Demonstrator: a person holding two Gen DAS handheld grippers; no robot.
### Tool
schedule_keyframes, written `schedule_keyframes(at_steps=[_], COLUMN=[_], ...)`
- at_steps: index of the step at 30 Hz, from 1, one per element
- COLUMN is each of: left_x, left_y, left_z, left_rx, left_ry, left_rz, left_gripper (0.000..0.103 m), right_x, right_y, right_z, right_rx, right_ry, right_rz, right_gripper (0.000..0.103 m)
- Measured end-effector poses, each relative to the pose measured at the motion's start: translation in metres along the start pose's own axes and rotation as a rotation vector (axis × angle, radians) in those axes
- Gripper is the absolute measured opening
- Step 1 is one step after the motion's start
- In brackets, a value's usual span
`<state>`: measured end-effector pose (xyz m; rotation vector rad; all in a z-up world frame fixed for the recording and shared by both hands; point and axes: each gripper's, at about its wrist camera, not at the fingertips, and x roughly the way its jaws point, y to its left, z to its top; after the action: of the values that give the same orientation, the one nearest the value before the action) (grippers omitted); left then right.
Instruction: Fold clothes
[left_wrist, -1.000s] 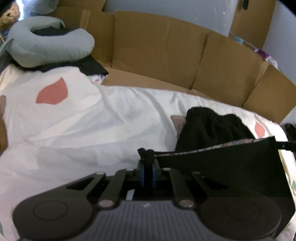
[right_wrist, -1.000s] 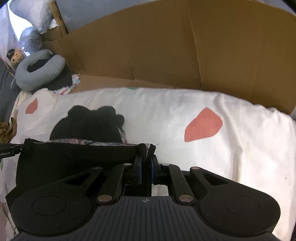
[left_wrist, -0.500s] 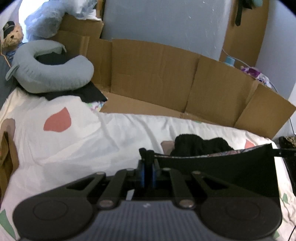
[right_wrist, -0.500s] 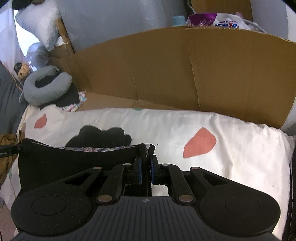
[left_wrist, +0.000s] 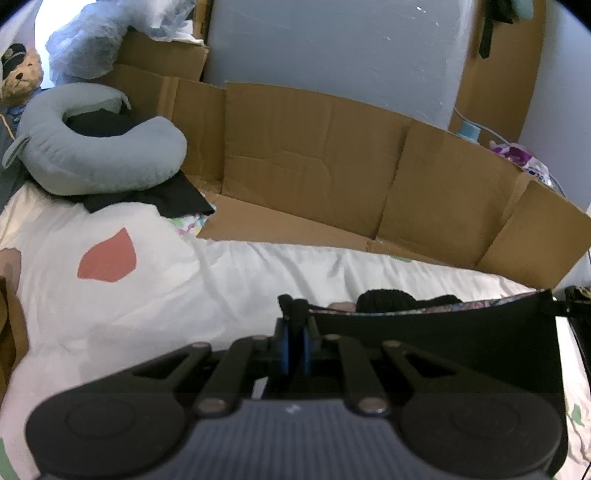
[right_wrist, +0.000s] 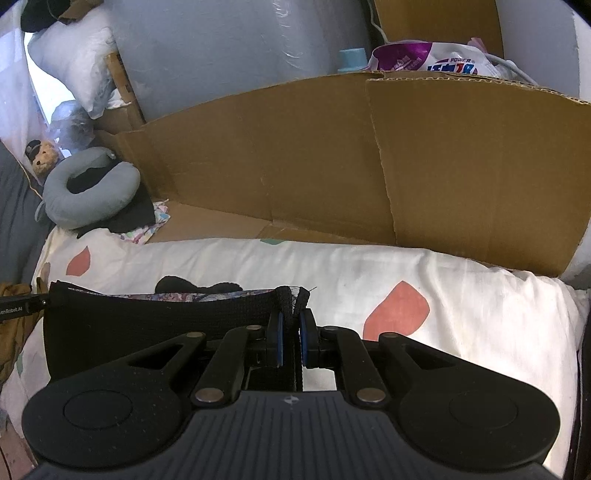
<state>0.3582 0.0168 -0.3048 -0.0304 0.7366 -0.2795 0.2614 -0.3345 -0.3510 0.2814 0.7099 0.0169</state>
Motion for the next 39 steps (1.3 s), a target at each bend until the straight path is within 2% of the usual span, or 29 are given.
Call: schedule_keyframes(at_steps=[16, 26, 39], left_x=[0.033, 0.036, 0.066], left_y=[0.006, 0.003, -0.010], left_z=[0.001, 0.009, 0.019], left_rx=[0.016, 0.033, 0.074], left_ry=[0.034, 0.006, 0.014], left_rz=[0.002, -0.007, -0.044], left_gripper=[0.008, 0.008, 0.008], right_x=[0.029, 0.031, 0.035], right_y=[-0.012, -0.011, -0.021], right_z=[0.000, 0.005, 0.003], right_rx=[0.002, -0.021, 0.000], right_ry=[0.023, 0.012, 0.032], right_rz=[-0.019, -0.025, -0.104], right_gripper=[0.007, 0.007, 0.007])
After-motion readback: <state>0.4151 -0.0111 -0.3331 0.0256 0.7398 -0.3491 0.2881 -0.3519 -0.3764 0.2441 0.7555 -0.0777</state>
